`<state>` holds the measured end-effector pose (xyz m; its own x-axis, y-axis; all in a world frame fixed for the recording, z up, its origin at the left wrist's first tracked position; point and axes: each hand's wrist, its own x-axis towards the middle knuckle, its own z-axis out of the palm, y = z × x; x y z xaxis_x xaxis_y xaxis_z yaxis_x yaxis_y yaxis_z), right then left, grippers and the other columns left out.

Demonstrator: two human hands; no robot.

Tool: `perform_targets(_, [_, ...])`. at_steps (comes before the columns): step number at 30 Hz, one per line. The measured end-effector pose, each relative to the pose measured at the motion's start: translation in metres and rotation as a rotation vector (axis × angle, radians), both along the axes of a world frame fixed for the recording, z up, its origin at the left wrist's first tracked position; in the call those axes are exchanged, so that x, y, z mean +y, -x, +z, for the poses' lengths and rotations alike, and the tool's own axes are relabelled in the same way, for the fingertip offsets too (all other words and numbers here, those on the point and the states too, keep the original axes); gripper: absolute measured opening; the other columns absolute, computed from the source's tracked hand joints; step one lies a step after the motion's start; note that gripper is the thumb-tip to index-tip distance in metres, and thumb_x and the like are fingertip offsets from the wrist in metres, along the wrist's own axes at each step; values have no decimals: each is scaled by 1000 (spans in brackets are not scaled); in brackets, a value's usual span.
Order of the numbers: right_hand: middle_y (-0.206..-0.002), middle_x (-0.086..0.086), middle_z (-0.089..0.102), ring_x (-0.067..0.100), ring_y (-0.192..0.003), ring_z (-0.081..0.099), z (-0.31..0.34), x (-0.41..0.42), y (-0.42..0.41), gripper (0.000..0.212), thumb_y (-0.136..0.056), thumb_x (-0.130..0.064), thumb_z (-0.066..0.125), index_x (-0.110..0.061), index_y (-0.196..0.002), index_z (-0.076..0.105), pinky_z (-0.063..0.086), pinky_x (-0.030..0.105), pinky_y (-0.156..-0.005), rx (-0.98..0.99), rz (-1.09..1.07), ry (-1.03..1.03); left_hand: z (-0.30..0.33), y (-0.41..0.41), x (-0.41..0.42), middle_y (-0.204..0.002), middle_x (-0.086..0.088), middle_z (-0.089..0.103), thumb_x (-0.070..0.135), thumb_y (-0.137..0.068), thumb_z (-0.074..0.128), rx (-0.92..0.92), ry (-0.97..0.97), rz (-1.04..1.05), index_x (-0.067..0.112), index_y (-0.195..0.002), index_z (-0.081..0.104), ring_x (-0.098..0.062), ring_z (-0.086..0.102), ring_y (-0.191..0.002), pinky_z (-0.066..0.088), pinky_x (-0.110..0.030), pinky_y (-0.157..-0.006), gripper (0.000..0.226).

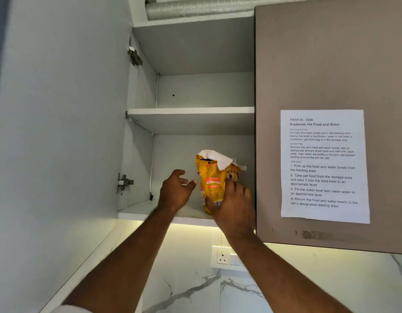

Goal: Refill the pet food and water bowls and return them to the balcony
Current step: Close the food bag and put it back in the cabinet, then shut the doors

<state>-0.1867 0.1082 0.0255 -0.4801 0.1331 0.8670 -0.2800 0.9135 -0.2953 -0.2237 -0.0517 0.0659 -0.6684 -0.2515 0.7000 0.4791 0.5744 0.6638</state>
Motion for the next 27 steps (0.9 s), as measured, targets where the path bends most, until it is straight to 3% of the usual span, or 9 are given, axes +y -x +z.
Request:
perform_targets(5, [-140, 14, 60, 36, -122, 58, -3, -5, -68, 80, -88, -73, 49, -14, -143, 52, 59, 46, -88, 58, 84, -21, -5, -81, -6, -125, -9, 72, 40, -92, 73, 25, -66, 27, 14, -139, 56, -27, 69, -113, 52, -36, -97, 56])
perform_targets(8, [-131, 13, 64, 35, -116, 60, -4, -14, -110, 70, -90, -65, 59, -13, -136, 56, 60, 44, -79, 89, 125, -24, -11, -125, -8, -122, -9, 73, 38, -91, 74, 47, -99, 32, 15, -135, 58, -24, 70, -109, 53, -35, -95, 53])
perform_targets(12, [-133, 11, 64, 33, -118, 60, 1, -31, -162, 66, -91, -59, 65, -14, -138, 55, 60, 43, -78, 133, 188, -3, -16, -181, -16, -117, -5, 73, 35, -90, 75, 86, -122, 8, 17, -132, 59, -21, 72, -102, 56, -36, -92, 48])
perform_targets(19, [-137, 4, 62, 26, -123, 58, 15, -68, -240, 62, -95, -58, 59, -18, -141, 52, 55, 35, -79, 148, 223, 13, -21, -270, -38, -120, 3, 65, 16, -94, 68, 238, 40, -4, 16, -134, 56, -14, 64, -106, 57, -34, -92, 42])
perform_targets(24, [-136, 4, 64, 25, -120, 61, 15, -99, -274, 60, -96, -59, 57, -18, -139, 55, 55, 35, -79, 170, 250, 43, -42, -324, -62, -112, 2, 70, 5, -93, 62, 535, 248, 99, 13, -117, 65, -15, 69, -95, 60, -36, -79, 26])
perform_targets(27, [-135, 5, 67, 26, -118, 65, 13, -119, -291, 68, -95, -70, 48, -18, -138, 57, 55, 32, -78, 194, 275, 66, -56, -347, -77, -118, -3, 69, 2, -91, 65, 740, 325, 201, 8, -114, 68, -20, 63, -106, 56, -33, -89, 24])
